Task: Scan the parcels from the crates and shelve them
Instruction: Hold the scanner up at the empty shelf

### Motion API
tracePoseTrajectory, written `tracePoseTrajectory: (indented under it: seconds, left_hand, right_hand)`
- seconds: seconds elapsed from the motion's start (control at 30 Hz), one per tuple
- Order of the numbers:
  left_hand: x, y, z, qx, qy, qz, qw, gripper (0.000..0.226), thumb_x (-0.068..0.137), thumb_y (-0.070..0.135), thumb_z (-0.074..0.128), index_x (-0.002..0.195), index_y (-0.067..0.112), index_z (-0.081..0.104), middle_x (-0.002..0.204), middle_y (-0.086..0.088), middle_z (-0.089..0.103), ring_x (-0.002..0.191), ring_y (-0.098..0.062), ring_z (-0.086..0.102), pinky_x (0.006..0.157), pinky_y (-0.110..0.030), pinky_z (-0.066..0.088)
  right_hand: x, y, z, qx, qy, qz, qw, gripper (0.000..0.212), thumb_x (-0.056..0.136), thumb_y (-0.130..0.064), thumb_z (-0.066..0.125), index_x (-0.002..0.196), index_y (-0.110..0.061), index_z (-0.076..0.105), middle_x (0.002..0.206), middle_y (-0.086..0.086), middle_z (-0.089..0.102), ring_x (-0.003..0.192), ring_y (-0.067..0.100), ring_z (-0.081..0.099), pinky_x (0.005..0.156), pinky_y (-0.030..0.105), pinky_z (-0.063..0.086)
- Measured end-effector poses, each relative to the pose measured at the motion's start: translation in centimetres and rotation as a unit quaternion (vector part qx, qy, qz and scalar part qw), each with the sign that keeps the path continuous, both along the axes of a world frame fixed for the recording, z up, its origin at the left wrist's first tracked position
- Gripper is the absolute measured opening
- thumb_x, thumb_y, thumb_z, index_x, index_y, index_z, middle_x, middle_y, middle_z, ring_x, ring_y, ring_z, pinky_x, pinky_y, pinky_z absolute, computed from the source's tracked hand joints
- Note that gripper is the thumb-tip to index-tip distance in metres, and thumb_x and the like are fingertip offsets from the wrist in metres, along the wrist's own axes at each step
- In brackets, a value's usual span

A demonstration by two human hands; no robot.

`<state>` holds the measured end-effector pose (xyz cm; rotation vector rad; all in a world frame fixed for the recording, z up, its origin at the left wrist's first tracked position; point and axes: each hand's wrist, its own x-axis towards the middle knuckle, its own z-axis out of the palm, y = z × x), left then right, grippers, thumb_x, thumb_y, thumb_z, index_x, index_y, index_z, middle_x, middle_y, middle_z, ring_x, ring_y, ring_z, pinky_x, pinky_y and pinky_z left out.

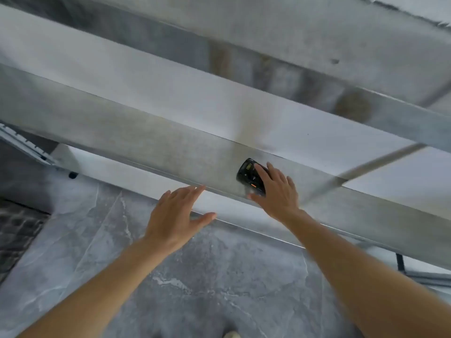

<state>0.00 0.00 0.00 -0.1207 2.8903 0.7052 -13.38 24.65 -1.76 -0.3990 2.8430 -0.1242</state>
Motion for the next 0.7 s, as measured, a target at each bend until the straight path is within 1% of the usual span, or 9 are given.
tracePoseTrajectory:
  seconds: [0.1,0.2,0.3,0.37,0.43,0.47,0.57,0.63,0.7]
  left_hand:
    - [-0.5,0.0,-1.8,0.002,0.003,0.010,1.000,0.083,0.085,0.080,0.037,0.152,0.031,0.038,0.152,0.009,0.047,0.142,-0.012,0.039,0.122,-0.039,0.025]
    - [-1.1,0.2,-3.1,0.003,0.005,0.015,1.000,0.078,0.090,0.075,0.045,0.153,0.030,0.037,0.153,0.008,0.046,0.144,-0.012,0.037,0.123,-0.038,0.022]
    - [-1.5,0.4,-3.8,0.001,-0.001,0.015,1.000,0.079,0.090,0.076,0.043,0.154,0.030,0.036,0.154,0.009,0.044,0.144,-0.011,0.036,0.123,-0.037,0.021]
    - [-1.6,0.5,-3.9,0.000,-0.008,0.014,1.000,0.083,0.087,0.080,0.036,0.153,0.030,0.037,0.154,0.009,0.045,0.144,-0.010,0.036,0.123,-0.037,0.021]
    - [-1.8,0.7,-3.7,-0.001,-0.009,0.013,1.000,0.088,0.082,0.082,0.029,0.152,0.030,0.038,0.152,0.010,0.046,0.143,-0.011,0.038,0.123,-0.037,0.023]
    - [-1.8,0.8,-3.4,0.000,-0.008,0.015,1.000,0.088,0.082,0.082,0.028,0.152,0.030,0.038,0.152,0.009,0.047,0.143,-0.011,0.039,0.123,-0.037,0.023]
    - [-1.7,0.9,-2.1,-0.001,-0.003,0.020,1.000,0.080,0.088,0.078,0.040,0.152,0.030,0.039,0.152,0.010,0.046,0.142,-0.011,0.039,0.122,-0.037,0.023]
    - [-1.3,0.8,-0.8,0.002,-0.005,0.025,1.000,0.077,0.090,0.074,0.045,0.153,0.030,0.038,0.153,0.011,0.045,0.143,-0.010,0.038,0.123,-0.036,0.023]
    - [-0.8,0.5,0.9,0.004,-0.008,0.029,1.000,0.077,0.090,0.074,0.045,0.153,0.030,0.037,0.154,0.011,0.044,0.143,-0.010,0.038,0.123,-0.037,0.023]
  right_hand:
    - [-1.5,0.1,-1.7,0.006,-0.007,-0.001,1.000,0.091,0.091,-0.066,0.061,0.162,-0.042,0.010,0.170,0.003,0.014,0.154,0.027,0.020,0.125,0.050,0.017]
    - [-2.7,0.3,-2.9,-0.013,-0.027,-0.003,1.000,0.091,0.089,-0.064,0.063,0.161,-0.047,0.009,0.168,-0.001,0.020,0.152,0.026,0.025,0.121,0.051,0.023]
    - [-3.3,0.5,-3.3,-0.039,-0.023,-0.001,0.999,0.086,0.090,-0.059,0.064,0.159,-0.049,0.014,0.159,-0.005,0.034,0.144,0.025,0.036,0.109,0.045,0.038]
    - [-3.4,0.5,-3.3,-0.040,-0.013,0.001,0.999,0.082,0.090,-0.057,0.064,0.158,-0.049,0.018,0.152,-0.006,0.041,0.136,0.025,0.043,0.100,0.044,0.043]
    - [-3.4,0.4,-3.0,-0.034,-0.015,0.007,0.999,0.080,0.091,-0.055,0.064,0.157,-0.049,0.020,0.147,-0.004,0.045,0.131,0.026,0.046,0.095,0.044,0.044]
    - [-3.4,0.4,-2.8,-0.025,-0.015,0.014,0.999,0.079,0.092,-0.054,0.064,0.157,-0.048,0.020,0.146,-0.003,0.045,0.131,0.026,0.046,0.095,0.045,0.043]
    - [-2.8,0.4,-1.6,-0.003,-0.017,0.030,0.999,0.075,0.094,-0.055,0.061,0.157,-0.047,0.020,0.145,0.000,0.045,0.131,0.027,0.045,0.092,0.045,0.041]
    - [-2.1,0.3,-0.4,-0.021,-0.030,0.029,0.999,0.072,0.094,-0.055,0.060,0.155,-0.048,0.023,0.141,-0.001,0.047,0.128,0.026,0.047,0.090,0.043,0.042]
    - [-1.5,-0.1,1.4,-0.052,-0.052,0.026,0.997,0.070,0.091,-0.056,0.061,0.152,-0.052,0.026,0.134,-0.003,0.050,0.121,0.025,0.051,0.089,0.042,0.045]
